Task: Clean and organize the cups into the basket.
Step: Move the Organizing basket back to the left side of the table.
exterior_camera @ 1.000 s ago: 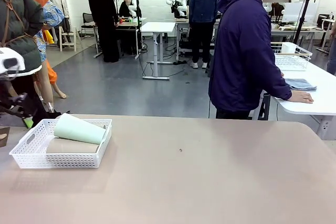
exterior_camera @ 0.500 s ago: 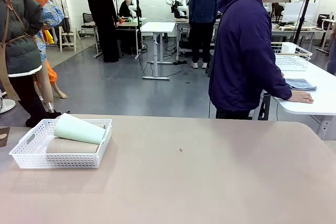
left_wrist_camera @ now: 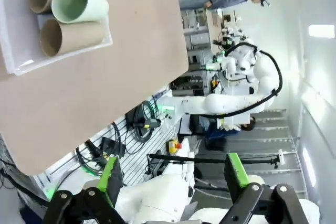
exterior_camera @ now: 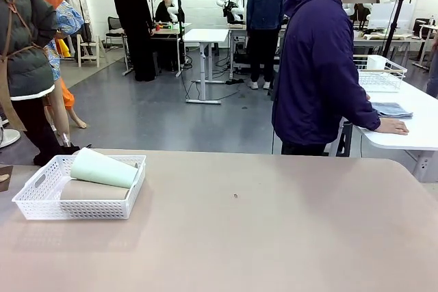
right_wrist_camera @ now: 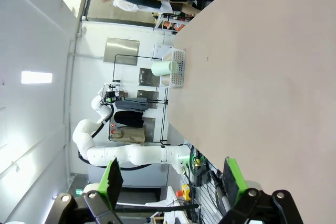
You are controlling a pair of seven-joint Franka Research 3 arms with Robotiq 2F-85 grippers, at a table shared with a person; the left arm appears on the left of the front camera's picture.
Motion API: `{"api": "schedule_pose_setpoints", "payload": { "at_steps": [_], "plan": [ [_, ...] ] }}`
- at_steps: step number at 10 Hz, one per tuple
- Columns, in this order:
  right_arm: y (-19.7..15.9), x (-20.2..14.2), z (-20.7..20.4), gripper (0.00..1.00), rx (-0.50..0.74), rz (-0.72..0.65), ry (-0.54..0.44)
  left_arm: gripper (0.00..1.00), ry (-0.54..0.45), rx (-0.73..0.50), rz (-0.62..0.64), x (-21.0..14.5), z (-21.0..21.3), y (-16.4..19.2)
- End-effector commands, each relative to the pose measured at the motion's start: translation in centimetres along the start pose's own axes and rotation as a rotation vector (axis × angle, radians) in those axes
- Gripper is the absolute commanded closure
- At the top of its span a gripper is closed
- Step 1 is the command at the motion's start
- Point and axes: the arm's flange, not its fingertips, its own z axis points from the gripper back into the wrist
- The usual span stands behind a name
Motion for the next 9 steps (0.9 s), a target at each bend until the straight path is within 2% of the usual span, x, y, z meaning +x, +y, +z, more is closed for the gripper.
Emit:
{"api": "schedule_pose_setpoints", "payload": {
  "at_steps": [1,4,8,9],
  "plan": [
    [0.1,-0.1,-0.1,0.0,-0.008,-0.012,-0.006,0.0,-0.096,0.033,-0.098,-0.8,2.0,-1.3],
    [0.1,-0.1,-0.1,0.0,-0.008,-0.012,-0.006,0.0,-0.172,0.048,-0.114,-1.2,2.9,-2.0],
    [0.1,-0.1,-0.1,0.0,-0.008,-0.012,-0.006,0.0,-0.224,0.084,-0.079,-0.9,2.2,-2.3],
    [0.1,-0.1,-0.1,0.0,-0.008,-0.012,-0.006,0.0,-0.168,0.067,-0.098,-0.6,3.0,-1.8]
  ]
}}
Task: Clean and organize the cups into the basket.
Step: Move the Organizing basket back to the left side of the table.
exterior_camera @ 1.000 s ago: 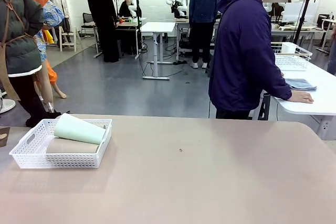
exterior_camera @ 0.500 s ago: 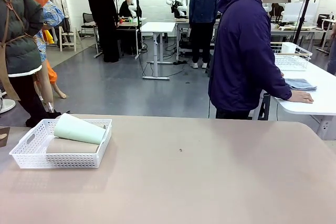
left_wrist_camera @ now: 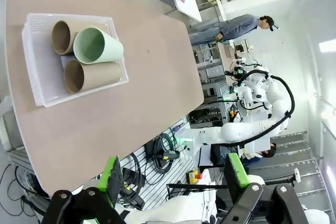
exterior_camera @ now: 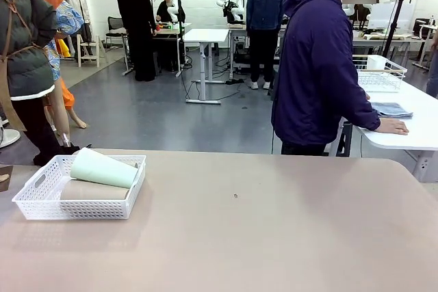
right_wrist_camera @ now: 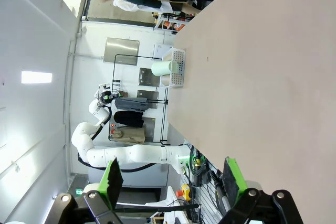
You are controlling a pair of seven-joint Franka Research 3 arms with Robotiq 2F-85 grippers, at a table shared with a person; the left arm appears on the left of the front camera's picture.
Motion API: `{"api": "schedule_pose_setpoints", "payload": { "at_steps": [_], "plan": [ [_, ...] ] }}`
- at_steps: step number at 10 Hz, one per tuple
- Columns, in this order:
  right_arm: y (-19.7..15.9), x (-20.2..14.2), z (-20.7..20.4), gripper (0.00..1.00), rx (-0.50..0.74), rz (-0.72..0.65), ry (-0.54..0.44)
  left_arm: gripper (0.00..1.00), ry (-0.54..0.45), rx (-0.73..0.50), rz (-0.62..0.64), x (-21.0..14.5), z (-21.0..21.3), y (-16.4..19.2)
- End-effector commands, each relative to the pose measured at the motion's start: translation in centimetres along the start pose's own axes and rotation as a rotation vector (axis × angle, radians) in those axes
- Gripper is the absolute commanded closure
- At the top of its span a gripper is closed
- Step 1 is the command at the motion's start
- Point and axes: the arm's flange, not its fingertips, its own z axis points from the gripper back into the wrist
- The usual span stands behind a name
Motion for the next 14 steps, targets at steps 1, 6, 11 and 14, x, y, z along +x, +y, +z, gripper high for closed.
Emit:
{"api": "schedule_pose_setpoints", "payload": {
  "at_steps": [1,6,11,14],
  "plan": [
    [0.12,-0.06,-0.13,0.0,-0.008,-0.012,-0.006,0.0,0.008,-0.013,-0.003,-0.14,0.17,-0.1],
    [0.12,-0.06,-0.13,0.0,-0.008,-0.012,-0.006,0.0,0.008,-0.013,-0.003,-0.14,0.17,-0.1],
    [0.12,-0.06,-0.13,0.0,-0.008,-0.012,-0.006,0.0,0.008,-0.013,-0.003,-0.14,0.17,-0.1],
    [0.12,-0.06,-0.13,0.0,-0.008,-0.012,-0.006,0.0,0.008,-0.013,-0.003,-0.14,0.17,-0.1]
  ]
}}
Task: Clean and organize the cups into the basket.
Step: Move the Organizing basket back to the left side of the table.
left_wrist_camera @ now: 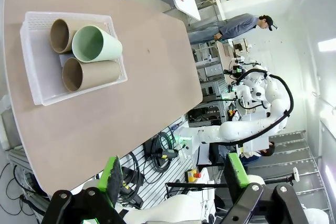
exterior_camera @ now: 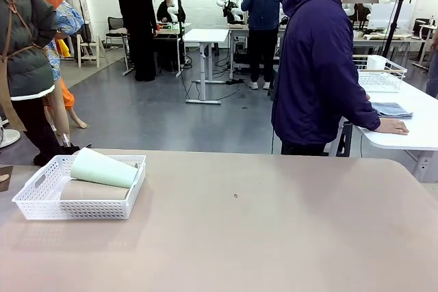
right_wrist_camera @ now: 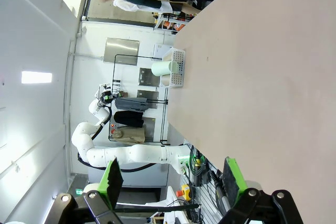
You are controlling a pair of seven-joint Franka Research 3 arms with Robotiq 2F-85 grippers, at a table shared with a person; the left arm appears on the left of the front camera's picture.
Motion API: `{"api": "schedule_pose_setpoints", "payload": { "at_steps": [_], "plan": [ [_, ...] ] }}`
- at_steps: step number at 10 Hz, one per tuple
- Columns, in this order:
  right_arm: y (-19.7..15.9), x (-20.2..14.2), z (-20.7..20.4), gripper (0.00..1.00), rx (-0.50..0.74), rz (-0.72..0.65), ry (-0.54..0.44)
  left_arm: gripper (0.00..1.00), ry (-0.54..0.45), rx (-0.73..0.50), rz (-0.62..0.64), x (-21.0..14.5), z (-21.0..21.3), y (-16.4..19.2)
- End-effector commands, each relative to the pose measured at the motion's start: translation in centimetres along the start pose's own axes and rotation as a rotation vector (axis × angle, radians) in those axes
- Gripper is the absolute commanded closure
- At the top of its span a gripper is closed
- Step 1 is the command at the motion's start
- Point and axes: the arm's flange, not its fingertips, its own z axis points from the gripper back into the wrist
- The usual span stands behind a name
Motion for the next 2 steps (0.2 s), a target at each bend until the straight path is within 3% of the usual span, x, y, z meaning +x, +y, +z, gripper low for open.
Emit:
{"api": "schedule_pose_setpoints", "payload": {
  "at_steps": [1,2],
  "plan": [
    [0.12,-0.06,-0.13,0.0,-0.008,-0.012,-0.006,0.0,0.002,-0.006,-0.006,-0.11,0.27,-0.15],
    [0.12,-0.06,-0.13,0.0,-0.008,-0.012,-0.006,0.0,0.002,-0.006,-0.006,-0.11,0.27,-0.15]
  ]
}}
